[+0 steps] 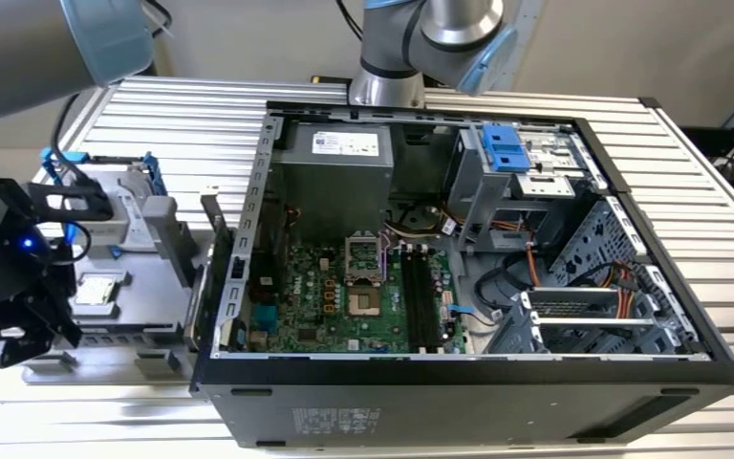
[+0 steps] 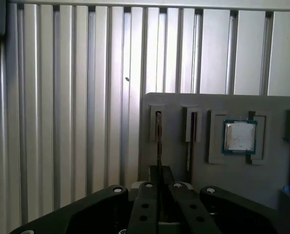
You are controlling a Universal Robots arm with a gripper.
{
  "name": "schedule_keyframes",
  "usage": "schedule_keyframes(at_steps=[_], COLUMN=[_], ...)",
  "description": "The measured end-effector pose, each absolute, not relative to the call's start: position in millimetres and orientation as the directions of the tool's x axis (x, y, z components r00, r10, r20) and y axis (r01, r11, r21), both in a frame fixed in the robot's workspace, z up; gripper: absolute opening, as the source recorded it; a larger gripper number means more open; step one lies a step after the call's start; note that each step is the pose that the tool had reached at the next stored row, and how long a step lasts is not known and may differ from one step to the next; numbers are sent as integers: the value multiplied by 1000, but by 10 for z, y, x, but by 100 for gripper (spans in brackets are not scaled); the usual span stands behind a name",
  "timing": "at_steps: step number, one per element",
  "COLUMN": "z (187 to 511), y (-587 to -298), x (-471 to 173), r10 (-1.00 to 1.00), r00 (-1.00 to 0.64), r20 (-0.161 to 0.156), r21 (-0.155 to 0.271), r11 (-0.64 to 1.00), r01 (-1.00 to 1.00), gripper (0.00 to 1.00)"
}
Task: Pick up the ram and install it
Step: 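Pick up the ram and move it above insertion slot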
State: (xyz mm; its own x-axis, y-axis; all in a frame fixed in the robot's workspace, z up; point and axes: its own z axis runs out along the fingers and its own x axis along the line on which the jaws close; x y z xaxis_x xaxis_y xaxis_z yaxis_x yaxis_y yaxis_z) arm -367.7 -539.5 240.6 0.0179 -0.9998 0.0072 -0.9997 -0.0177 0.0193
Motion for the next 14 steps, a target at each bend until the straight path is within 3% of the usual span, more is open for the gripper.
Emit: schedule_keyframes(at_steps=[14], z=[2554], y=[-5395], x=[-3677], r10=[-1000], r00=[18], r20=[7], r21=[19], r11=[-18], r01=[-1000], gripper=[0])
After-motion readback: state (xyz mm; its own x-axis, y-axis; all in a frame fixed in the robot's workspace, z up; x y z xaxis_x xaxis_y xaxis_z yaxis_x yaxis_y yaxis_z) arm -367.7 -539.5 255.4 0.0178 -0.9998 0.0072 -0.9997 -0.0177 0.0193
